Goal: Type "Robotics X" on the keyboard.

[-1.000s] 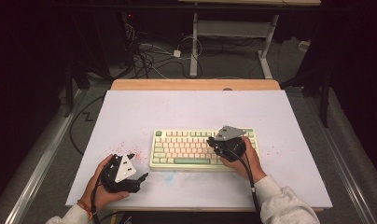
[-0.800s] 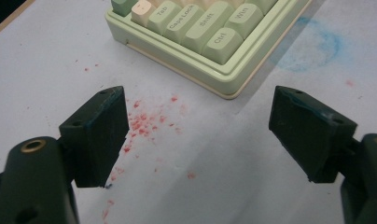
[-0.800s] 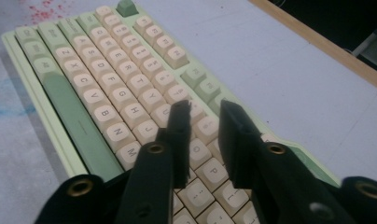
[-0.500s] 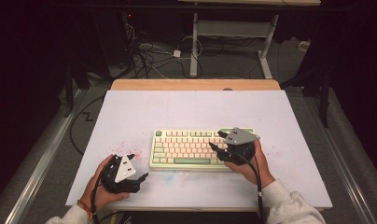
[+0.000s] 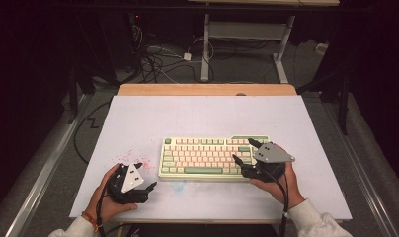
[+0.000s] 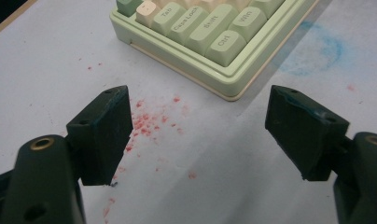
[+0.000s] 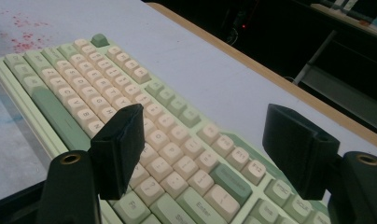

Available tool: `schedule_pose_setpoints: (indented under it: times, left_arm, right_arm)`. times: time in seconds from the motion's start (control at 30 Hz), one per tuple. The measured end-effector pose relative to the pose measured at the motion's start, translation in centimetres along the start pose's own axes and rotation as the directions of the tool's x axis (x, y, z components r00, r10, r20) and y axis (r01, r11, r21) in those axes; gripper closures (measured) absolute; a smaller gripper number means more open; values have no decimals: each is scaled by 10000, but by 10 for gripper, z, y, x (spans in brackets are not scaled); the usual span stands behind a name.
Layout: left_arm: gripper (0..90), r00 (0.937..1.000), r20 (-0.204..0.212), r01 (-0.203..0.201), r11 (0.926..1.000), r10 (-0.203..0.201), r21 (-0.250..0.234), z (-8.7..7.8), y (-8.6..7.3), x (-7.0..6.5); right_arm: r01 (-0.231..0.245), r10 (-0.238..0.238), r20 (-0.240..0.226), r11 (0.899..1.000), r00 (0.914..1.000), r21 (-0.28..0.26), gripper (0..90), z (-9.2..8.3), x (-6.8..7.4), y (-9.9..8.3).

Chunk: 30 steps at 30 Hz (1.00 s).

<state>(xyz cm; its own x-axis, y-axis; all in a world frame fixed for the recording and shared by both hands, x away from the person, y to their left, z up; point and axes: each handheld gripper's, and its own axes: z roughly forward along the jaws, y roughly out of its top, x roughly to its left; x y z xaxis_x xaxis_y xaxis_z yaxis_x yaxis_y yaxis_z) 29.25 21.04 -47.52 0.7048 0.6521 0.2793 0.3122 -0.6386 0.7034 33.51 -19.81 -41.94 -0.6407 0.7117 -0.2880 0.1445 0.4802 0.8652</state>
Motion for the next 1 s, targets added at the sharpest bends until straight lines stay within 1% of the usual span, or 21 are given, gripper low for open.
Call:
schedule_pose_setpoints:
  times: [0.13,0.27,0.33,0.43,0.5,0.57,0.63,0.7,0.8,0.83,0.87,0.97,1.0]
  left_arm:
    - [216,10000,-9,65,10000,-65,-32,-1,0,0]
    - [216,10000,-14,69,10000,-69,-37,0,0,0]
    - [216,10000,-16,79,10000,-79,-48,-1,1,0]
    - [216,9999,-44,132,9999,-133,-83,-1,1,0]
    - [221,9999,-49,152,9998,-152,-90,-1,2,1]
    - [264,9999,33,170,9998,-169,-105,-2,2,1]
    - [288,9998,27,201,9998,-201,-89,-2,4,1]
    - [339,9992,190,361,9991,-358,-204,-3,4,2]
    - [381,9981,290,547,9982,-539,-253,-5,5,4]
    - [397,9982,254,551,9982,-546,-217,-5,5,4]
    - [414,9982,215,559,9983,-556,-167,-5,5,4]
    - [491,9973,428,603,9979,-592,-236,-6,6,6]
    - [522,9975,470,533,9982,-519,-290,-6,7,7]
  right_arm:
    - [-82,81,142,10000,9999,12,279,-7,-5,-6]
    - [-81,81,326,10000,9994,7,270,-15,-6,-11]
    - [-201,202,396,9998,9990,-52,266,-18,-7,-14]
    - [-228,230,515,9997,9984,-37,249,-23,-8,-20]
    - [-229,224,554,9997,9982,90,247,-25,-9,-24]
    - [-253,247,629,9996,9977,92,246,-28,-11,-27]
    - [-314,307,677,9995,9972,102,245,-31,-11,-31]
    - [-344,333,709,9993,9969,135,245,-34,-12,-34]
    - [-400,385,758,9990,9964,179,245,-38,-11,-38]
    - [-351,337,721,9992,9968,187,245,-38,-11,-40]
    - [-411,395,741,9989,9965,214,244,-39,-11,-41]
    - [-432,411,729,9987,9965,272,243,-42,-9,-46]
    - [-417,394,701,9986,9968,317,242,-43,-9,-48]
